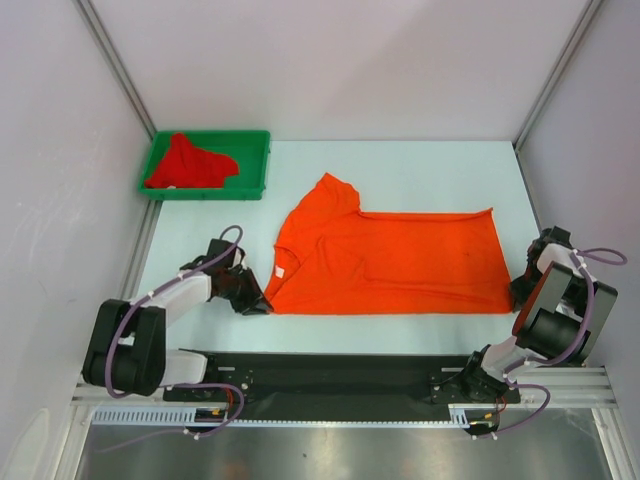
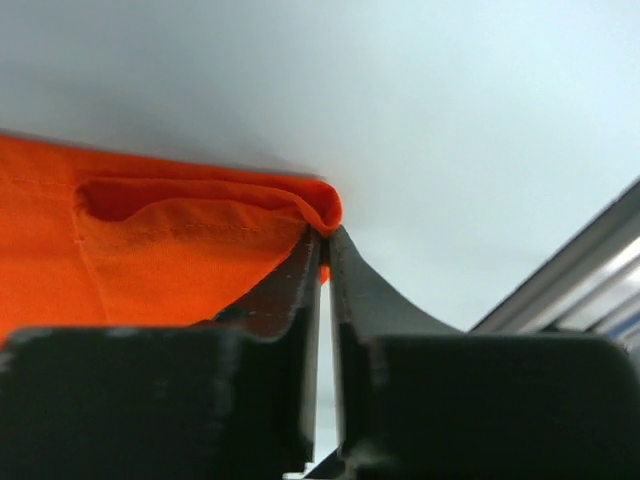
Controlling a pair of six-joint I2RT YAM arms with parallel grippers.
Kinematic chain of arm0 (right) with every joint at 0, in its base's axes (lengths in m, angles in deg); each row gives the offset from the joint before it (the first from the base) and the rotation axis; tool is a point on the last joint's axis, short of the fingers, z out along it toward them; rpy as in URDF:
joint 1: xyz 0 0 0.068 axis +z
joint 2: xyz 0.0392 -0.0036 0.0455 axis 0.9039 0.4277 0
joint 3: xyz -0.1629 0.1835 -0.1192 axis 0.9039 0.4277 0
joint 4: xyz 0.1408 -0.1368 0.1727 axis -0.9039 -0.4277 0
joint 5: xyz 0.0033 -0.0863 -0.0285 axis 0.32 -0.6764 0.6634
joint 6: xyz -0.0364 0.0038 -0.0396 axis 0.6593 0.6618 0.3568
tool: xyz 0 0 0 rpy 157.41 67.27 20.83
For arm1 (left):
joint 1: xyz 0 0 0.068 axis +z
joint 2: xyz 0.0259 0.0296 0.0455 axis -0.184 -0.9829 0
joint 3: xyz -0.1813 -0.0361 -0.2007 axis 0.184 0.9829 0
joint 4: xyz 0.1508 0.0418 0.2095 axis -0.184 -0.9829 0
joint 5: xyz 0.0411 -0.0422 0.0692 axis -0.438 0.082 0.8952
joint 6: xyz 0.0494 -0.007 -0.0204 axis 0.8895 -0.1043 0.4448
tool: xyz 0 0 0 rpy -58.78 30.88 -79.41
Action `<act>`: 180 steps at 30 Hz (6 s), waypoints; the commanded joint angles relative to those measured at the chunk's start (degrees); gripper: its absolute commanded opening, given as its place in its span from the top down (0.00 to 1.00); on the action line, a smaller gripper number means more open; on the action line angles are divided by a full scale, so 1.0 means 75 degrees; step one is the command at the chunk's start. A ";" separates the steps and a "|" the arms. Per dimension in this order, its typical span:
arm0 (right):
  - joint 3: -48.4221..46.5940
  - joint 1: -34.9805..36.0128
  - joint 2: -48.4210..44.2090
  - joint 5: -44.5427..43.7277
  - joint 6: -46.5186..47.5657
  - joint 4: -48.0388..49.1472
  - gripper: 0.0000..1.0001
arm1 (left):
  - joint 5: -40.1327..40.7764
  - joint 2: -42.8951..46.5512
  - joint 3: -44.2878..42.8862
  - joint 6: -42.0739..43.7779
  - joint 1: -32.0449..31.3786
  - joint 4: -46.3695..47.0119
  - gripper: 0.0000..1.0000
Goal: Fold and stack the t-shirts
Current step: Fold the tshirt
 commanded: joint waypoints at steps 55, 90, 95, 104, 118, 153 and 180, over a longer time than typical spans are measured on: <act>-0.4708 0.1216 0.3288 0.5188 -0.0978 0.2187 0.37 | 0.0175 -0.8770 -1.1279 0.0837 -0.0794 0.2423 0.41; -0.5001 0.0782 0.4261 0.5025 -0.1646 0.2680 0.46 | 0.0187 -0.9087 -1.1630 0.0379 -0.0923 0.2798 0.92; -0.5188 0.0794 0.4390 0.4919 -0.1705 0.2656 0.57 | 0.0153 -0.8935 -1.1654 0.0344 -0.0923 0.2810 0.99; -0.5552 0.0817 0.4659 0.4591 -0.1647 0.2375 0.63 | 0.0082 -0.8806 -1.1654 0.0414 -0.0923 0.2810 1.00; -0.6137 0.0852 0.4660 0.4508 -0.1354 0.1790 1.00 | 0.0234 -0.8302 -1.1642 0.0847 -0.0911 0.2553 1.00; -0.5517 0.0477 0.3617 0.4743 -0.0732 0.0582 1.00 | 0.0363 -0.4248 -0.7354 0.1645 -0.0993 0.2447 1.00; -0.3889 0.0161 0.2176 0.4099 -0.0428 0.0032 1.00 | 0.0668 -0.1470 -0.3920 0.1621 -0.1263 0.2225 1.00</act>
